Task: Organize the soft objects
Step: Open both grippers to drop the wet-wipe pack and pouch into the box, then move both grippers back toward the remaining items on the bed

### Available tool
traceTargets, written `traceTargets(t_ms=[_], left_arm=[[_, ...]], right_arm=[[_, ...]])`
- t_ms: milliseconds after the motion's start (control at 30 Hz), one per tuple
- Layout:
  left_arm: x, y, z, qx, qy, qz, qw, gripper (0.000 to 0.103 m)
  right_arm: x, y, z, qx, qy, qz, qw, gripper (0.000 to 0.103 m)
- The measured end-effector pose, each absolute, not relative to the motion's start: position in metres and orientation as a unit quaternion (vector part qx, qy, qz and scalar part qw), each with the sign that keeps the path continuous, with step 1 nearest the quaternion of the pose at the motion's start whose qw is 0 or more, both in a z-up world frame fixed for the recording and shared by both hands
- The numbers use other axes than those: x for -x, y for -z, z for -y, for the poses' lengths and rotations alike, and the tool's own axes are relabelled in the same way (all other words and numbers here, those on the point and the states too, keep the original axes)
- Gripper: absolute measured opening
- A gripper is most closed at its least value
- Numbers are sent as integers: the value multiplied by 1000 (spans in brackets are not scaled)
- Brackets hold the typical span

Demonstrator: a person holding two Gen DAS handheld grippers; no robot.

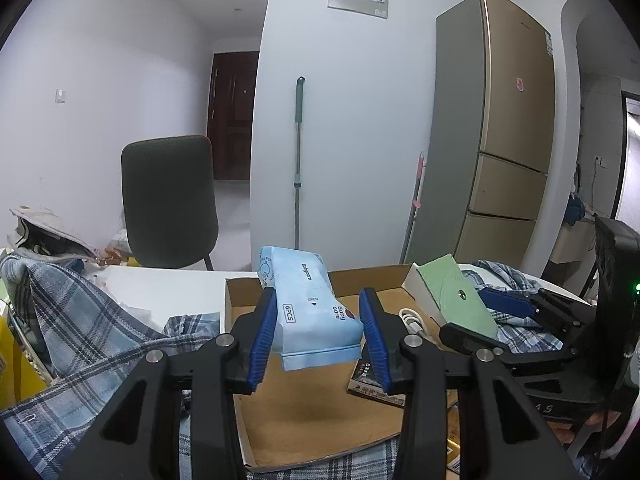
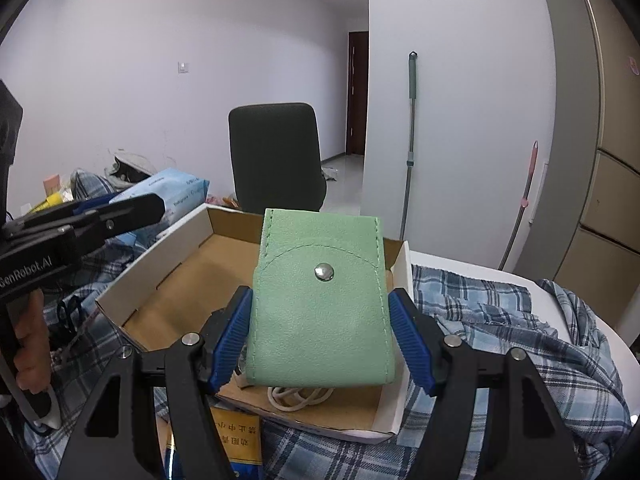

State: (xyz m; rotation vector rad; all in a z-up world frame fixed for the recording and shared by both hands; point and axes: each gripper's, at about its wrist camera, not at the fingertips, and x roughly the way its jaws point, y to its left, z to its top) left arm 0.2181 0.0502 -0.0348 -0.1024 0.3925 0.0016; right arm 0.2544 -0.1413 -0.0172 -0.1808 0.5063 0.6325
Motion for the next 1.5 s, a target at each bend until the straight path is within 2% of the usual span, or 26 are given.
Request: traceTargets(t_ms=[167,233,333,667,867,1167,1400,1500], left_arm=[[-221,37,-52,54,-6,-205,977,46],[-224,39,-55,62,-3,-213,975,58],[-224,40,-57,66,-9,-214,974,66],[-214,30,-54,55,-17,-191,980,66],[-202,7,-45,41,-13,-167,985,66],[-149,-50,-37,34,8,-109,993,66],[-93,-68,-47,65,20,-94,993,78],[-73,-63,-45,56,24,-104,993,89]], right_arm=[[-255,18,143,81,-307,-247,915,68],[-256,16,144,77,-306,-248,916,69],[-257,16,147,69,-305,-250,916,75],[-252,-4,156,50,-301,-237,922,75],[-227,-35,167,63,-309,-218,924,75],[-170,-84,194,25,-324,-177,929,75],[-128,-86,200,26,-330,-147,932,75],[-116,-82,199,21,-338,-149,929,75]])
